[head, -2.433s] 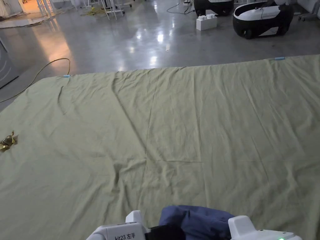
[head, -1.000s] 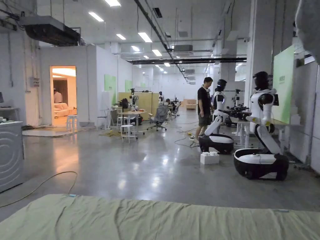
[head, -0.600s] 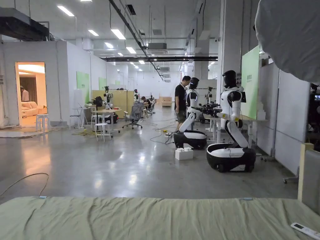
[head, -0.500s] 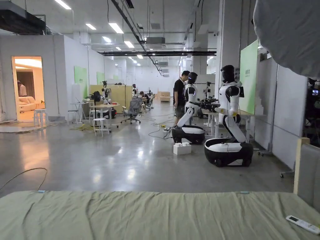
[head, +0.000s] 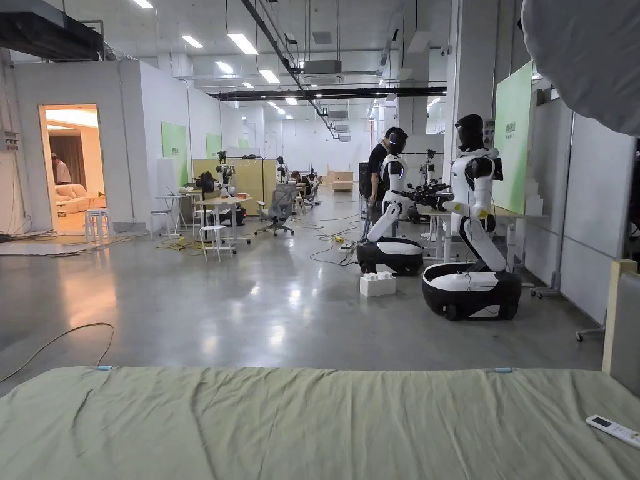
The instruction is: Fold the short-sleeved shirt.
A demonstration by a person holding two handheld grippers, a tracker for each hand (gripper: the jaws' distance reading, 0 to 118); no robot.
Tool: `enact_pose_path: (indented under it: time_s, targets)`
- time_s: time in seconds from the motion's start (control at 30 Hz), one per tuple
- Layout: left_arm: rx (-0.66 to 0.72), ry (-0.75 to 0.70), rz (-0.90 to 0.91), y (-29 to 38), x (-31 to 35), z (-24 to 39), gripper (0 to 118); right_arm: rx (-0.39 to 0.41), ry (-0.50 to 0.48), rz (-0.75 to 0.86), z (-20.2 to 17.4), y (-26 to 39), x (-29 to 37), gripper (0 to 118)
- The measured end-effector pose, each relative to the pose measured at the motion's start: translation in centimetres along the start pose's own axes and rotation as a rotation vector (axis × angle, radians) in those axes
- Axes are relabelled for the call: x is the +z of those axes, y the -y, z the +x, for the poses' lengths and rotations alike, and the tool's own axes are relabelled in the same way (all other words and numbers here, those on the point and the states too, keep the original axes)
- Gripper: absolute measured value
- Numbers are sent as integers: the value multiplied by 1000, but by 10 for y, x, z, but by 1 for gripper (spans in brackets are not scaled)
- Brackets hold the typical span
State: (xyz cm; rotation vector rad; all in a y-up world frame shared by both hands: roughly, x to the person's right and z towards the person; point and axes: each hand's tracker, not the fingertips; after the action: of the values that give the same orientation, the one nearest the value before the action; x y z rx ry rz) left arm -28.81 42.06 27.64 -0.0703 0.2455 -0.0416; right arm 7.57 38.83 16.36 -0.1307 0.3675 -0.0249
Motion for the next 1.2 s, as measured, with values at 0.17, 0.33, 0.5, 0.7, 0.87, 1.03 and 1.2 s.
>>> enact_pose_path:
  time_s: [0.17, 0.33, 0.5, 0.7, 0.87, 1.03, 1.2]
  targets:
    - [55, 45, 10, -4, -3, 2, 0, -39, -3, 7, 5, -5, 1, 0]
    - [2, 52, 10, -6, -4, 10, 0, -24, 0, 16, 4, -6, 2, 0]
    - [-8, 67, 4, -7, -5, 13, 0, -10, -11, 15, 1, -9, 2, 0]
    - [11, 75, 2, -4, -6, 9, 3, -24, -20, 19, -1, -10, 4, 6]
    - [8, 62, 5, -4, -4, 8, 23, -25, -34, 19, -3, -13, 4, 32]
    - [28, 47, 21, -5, -2, 5, 70, -16, -34, 30, -7, -13, 5, 71]
    - [37, 35, 28, -4, -1, 2, 118, -23, -30, 35, -8, -12, 5, 112]
